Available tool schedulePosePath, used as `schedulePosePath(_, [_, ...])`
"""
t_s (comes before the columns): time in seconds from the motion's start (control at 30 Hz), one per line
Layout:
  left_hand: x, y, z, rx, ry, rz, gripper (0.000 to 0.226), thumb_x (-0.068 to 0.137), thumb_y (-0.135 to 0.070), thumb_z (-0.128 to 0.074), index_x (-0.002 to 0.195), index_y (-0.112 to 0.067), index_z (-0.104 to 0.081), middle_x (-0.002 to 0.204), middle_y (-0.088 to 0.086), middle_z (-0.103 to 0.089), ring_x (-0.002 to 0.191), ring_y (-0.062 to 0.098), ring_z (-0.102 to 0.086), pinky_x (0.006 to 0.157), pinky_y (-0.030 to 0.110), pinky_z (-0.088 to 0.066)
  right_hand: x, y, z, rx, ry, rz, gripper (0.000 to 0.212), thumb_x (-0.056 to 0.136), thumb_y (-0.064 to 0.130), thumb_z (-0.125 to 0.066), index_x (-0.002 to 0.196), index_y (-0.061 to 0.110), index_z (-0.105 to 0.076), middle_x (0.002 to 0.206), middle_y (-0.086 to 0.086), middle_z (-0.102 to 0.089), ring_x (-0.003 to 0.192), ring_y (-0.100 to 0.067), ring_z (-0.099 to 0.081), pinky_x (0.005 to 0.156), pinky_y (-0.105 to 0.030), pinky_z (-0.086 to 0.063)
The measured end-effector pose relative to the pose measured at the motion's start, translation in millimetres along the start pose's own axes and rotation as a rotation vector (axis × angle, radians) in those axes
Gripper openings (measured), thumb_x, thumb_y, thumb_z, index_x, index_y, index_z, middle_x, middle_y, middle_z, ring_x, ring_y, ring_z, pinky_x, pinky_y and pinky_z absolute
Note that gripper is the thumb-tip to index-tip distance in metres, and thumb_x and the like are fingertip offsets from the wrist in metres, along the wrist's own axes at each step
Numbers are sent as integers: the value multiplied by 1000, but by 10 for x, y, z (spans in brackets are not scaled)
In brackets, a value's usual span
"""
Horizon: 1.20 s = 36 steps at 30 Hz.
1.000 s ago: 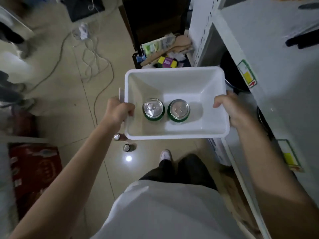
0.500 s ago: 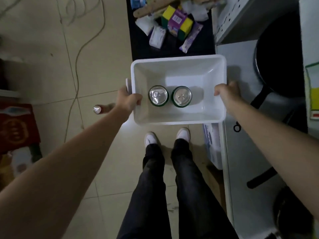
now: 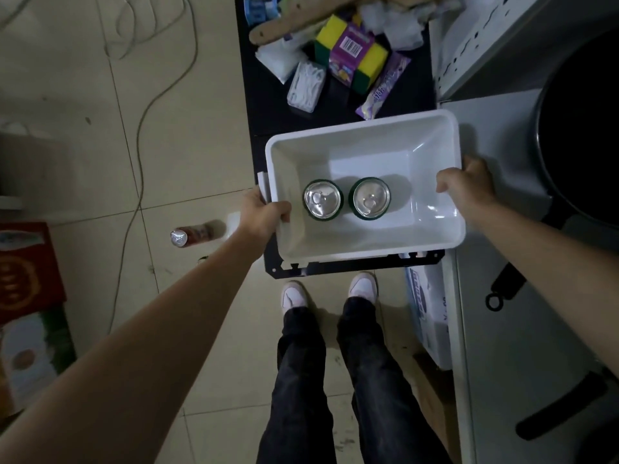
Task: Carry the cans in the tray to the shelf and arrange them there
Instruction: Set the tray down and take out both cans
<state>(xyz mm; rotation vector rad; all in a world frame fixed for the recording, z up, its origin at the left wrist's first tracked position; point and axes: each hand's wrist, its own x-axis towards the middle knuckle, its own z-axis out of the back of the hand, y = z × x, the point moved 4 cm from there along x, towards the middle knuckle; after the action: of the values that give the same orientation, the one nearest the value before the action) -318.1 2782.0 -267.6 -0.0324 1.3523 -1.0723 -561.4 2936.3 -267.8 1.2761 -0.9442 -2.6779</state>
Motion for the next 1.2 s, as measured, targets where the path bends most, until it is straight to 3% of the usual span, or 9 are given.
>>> schedulePosePath(0.2, [135, 177, -176, -10, 17, 14, 25, 68, 19, -45, 67, -5, -53, 64, 6, -53, 58, 18, -51, 39, 14, -46, 171, -280, 9, 60, -34, -29, 50, 47, 11, -46, 94, 2, -60, 87, -15, -56, 79, -27, -52, 65, -31, -40])
schedulePosePath(0.33, [130, 211, -155, -19, 47, 88, 24, 74, 8, -54, 96, -2, -56, 75, 6, -59, 67, 21, -56, 54, 24, -49, 179, -282, 2, 84, 14, -27, 39, 55, 26, -51, 90, 11, -58, 88, -13, -56, 82, -28, -54, 70, -32, -40])
schedulePosePath(0.47, [79, 227, -117, -79, 159, 147, 52, 70, -17, -69, 116, -8, -47, 109, 13, -61, 88, 24, -60, 69, 31, -53, 145, -283, 46, 30, -24, -9, 73, 68, 57, -42, 123, 9, -43, 118, -14, -56, 106, -30, -54, 85, -37, -41])
schedulePosePath(0.57, [-5, 107, -74, 226, -50, -173, 68, 74, -21, -71, 131, -16, -35, 124, 10, -50, 112, 26, -51, 95, 37, -47, -8, -132, 84, -174, -209, 260, 79, 74, 55, -39, 134, 4, -37, 137, -20, -47, 124, -32, -45, 98, -36, -36])
schedulePosePath(0.67, [-256, -187, -172, 574, -267, -617, 71, 75, -17, -63, 139, -9, -34, 138, 18, -40, 127, 32, -37, 108, 31, -25, -290, 179, 24, -219, -346, 633, 60, 75, 32, -50, 123, -4, -49, 123, -27, -53, 115, -25, -42, 98, -36, -34])
schedulePosePath(0.77, [-322, -403, -446, 689, -89, -808, 64, 71, -12, -59, 133, -9, -46, 137, 22, -43, 125, 38, -41, 103, 40, -37, -512, 399, -199, -199, -315, 813, 44, 71, 20, -57, 109, -2, -59, 112, -23, -59, 108, -21, -45, 93, -33, -35])
schedulePosePath(0.87, [-271, -380, -714, 807, 110, -811, 63, 73, -20, -60, 133, -8, -47, 136, 25, -44, 121, 42, -45, 98, 48, -44, -510, 320, -544, -406, -76, 725, 48, 74, 24, -59, 118, 5, -56, 123, -17, -56, 116, -32, -49, 93, -35, -36])
schedulePosePath(0.97, [-170, -190, -830, 891, 202, -581, 76, 74, -21, -67, 141, -17, -33, 145, 17, -32, 132, 36, -33, 107, 46, -35, -353, 31, -777, -482, 181, 402, 66, 77, 24, -65, 137, 16, -40, 145, -14, -36, 132, -35, -36, 104, -39, -34])
schedulePosePath(1.2, [-15, 63, -858, 1004, 219, -478, 74, 75, -2, -65, 139, -18, -31, 144, 18, -28, 132, 37, -32, 103, 42, -40, -239, -113, -900, -562, 205, 359, 70, 70, 9, -71, 132, 12, -37, 134, -20, -38, 113, -42, -49, 82, -34, -40])
